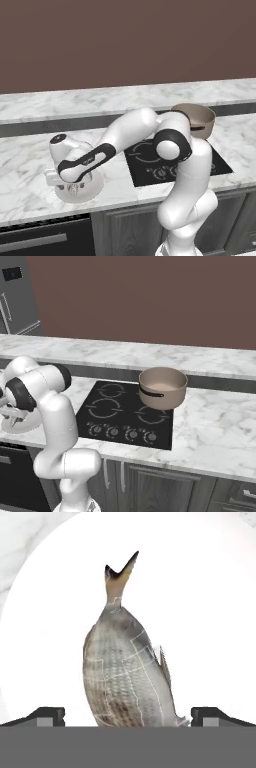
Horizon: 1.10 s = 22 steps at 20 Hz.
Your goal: Retrieve the frozen meat and place it in the pot on a burner. Then turn the burner on.
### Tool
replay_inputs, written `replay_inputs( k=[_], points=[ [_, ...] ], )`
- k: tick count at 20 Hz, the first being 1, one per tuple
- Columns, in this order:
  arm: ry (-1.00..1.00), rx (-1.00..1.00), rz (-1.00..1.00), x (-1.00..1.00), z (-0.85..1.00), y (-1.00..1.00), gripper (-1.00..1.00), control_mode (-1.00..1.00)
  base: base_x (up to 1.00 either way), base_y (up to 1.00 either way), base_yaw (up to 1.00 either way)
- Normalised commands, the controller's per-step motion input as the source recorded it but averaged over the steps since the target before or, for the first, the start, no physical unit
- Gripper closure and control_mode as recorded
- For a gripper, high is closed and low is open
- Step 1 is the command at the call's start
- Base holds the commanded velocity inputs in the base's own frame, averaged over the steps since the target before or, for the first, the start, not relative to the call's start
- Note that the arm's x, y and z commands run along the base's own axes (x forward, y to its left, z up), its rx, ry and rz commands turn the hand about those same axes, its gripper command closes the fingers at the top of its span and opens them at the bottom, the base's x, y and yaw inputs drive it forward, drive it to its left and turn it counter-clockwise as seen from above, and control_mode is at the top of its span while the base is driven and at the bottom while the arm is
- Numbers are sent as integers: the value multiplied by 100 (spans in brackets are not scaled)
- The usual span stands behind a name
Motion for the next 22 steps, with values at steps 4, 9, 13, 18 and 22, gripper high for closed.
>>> replay_inputs(
  k=[4,9,13,18,22],
  points=[
    [0,0,0,0,-16,0,100,-100,0,0,0],
    [-1,0,0,0,-14,0,100,-100,0,0,0],
    [-4,0,0,0,-7,0,100,-100,0,0,0],
    [-4,1,0,-12,22,-3,100,-100,0,0,0],
    [-7,9,0,-29,72,-29,100,-100,0,0,0]
  ],
)
